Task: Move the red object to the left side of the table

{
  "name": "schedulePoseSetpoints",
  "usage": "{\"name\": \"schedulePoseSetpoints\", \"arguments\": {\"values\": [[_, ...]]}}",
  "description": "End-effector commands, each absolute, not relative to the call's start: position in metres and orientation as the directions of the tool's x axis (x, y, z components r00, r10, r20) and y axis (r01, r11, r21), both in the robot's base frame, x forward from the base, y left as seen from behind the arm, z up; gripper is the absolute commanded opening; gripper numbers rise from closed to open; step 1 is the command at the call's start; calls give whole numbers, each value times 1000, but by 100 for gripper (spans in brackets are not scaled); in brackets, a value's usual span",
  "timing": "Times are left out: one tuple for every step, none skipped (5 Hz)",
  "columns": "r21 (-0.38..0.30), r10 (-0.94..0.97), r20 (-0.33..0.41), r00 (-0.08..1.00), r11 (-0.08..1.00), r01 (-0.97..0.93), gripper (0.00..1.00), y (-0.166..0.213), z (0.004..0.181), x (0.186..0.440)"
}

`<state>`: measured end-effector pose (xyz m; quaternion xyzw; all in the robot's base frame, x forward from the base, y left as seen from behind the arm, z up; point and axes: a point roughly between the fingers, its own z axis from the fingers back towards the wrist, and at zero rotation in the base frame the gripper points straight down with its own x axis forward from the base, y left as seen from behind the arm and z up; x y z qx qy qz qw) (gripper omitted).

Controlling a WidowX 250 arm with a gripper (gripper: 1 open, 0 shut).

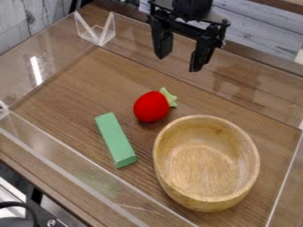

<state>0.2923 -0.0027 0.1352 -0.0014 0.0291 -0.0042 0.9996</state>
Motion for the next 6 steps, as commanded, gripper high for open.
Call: {"name": "schedulePoseSetpoints", "arguments": {"values": [[-4, -77, -77, 994, 997, 77, 100, -4, 133, 281], [4, -154, -72, 985, 988, 155, 100, -1, 122, 265], [23, -170, -44, 984, 985, 171, 100, 5, 109, 256], [34, -181, -9, 984, 983, 181, 100, 11, 102, 252], [36, -174, 10, 985, 984, 173, 100, 4, 92, 254], [40, -158, 21, 987, 987, 157, 100, -1, 82, 257]]}}
